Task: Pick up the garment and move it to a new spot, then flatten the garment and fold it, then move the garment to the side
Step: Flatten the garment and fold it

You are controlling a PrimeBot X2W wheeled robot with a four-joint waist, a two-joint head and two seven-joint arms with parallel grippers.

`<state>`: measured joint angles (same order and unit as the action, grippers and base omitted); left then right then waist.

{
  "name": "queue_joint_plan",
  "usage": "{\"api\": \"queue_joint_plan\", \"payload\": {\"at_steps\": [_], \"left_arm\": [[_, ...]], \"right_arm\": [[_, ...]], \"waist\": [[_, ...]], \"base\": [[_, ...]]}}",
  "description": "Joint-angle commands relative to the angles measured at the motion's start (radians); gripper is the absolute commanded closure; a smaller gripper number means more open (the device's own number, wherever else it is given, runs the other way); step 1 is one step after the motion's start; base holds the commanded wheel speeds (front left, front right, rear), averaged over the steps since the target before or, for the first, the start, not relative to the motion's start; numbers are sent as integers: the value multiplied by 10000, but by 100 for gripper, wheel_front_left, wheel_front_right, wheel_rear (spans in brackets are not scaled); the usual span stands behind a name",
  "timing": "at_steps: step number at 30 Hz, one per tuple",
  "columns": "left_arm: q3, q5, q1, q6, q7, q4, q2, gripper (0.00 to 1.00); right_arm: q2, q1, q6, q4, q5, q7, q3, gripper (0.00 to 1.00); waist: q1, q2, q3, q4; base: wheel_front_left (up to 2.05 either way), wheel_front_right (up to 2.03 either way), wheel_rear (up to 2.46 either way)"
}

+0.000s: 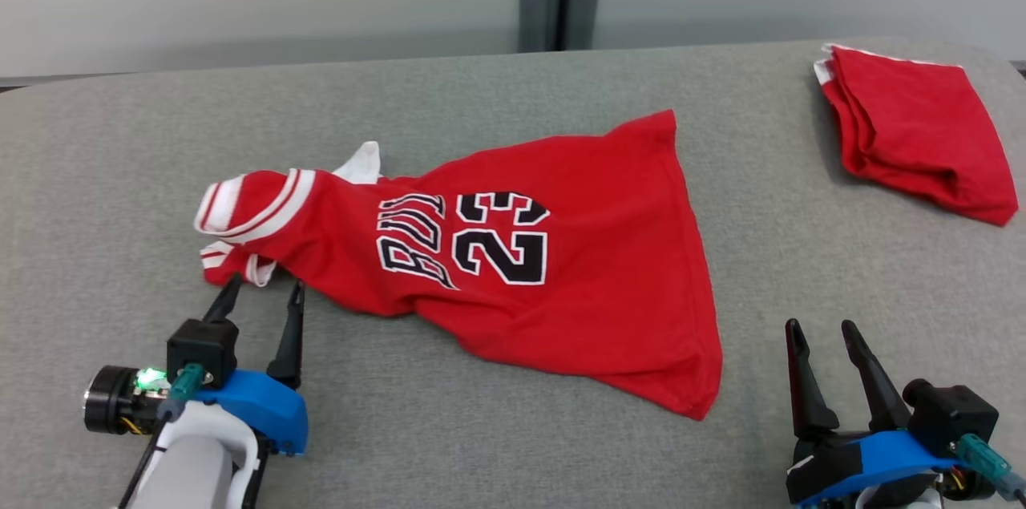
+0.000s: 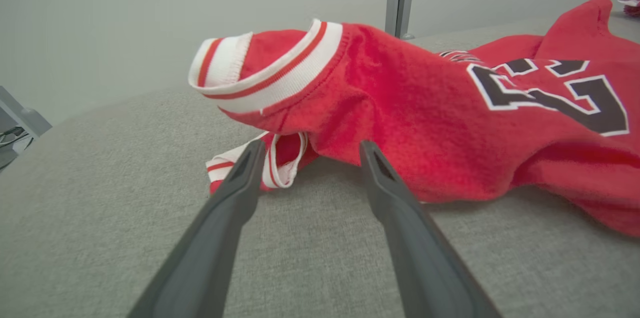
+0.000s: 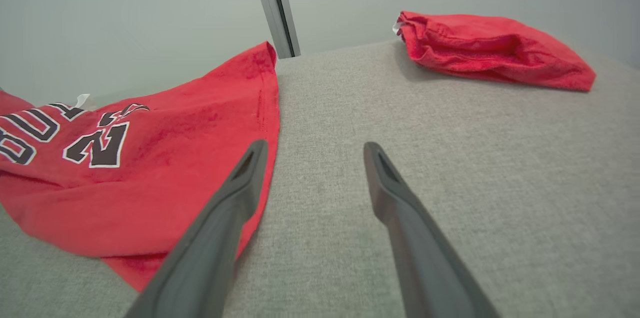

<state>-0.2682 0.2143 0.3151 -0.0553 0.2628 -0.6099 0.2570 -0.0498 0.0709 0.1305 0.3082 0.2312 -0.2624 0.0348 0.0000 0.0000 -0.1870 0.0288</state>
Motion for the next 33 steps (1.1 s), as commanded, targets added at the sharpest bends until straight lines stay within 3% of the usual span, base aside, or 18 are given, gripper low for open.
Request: {"api": "queue_joint_plan", "payload": {"at_steps": [1,9,10,11,12,19,26,33], "left_arm": [[78,-27,287,-64,24,-215,41,0],[533,66,1266,-211,24,-2026,185,0],[564,82,1388,-217,24,-2216,182,43],[602,81,1495,-240,24,-2324,178,80],[659,57,1594,-246,26,-2309,189,100],[856,-221,1189,-261,25,-1416,59,100],[1442,-459,-864,47,25,994,87,100],[1835,-475,-2307,299,25,2156,34,100]], "right_arm": [[-54,133,6,-10,-17,-34,10,0],[-73,372,6,-16,-14,-34,53,0],[-72,378,6,-14,-12,-34,64,0],[-70,377,6,-13,-1,-34,81,0],[-72,369,6,-17,9,-34,104,0],[-62,126,6,0,-14,-33,263,0],[-35,-148,6,5,90,-34,421,0],[-20,-357,6,24,152,-34,498,0]], "waist": [[0,0,-82,77],[0,0,-510,547],[0,0,-511,573],[0,0,-506,594],[0,0,-504,601],[0,0,-206,290],[0,0,199,-149],[0,0,289,-448]], "base": [[0,0,0],[0,0,0],[0,0,0],[0,0,0],[0,0,0],[0,0,0],[0,0,0],[0,0,0]]}}
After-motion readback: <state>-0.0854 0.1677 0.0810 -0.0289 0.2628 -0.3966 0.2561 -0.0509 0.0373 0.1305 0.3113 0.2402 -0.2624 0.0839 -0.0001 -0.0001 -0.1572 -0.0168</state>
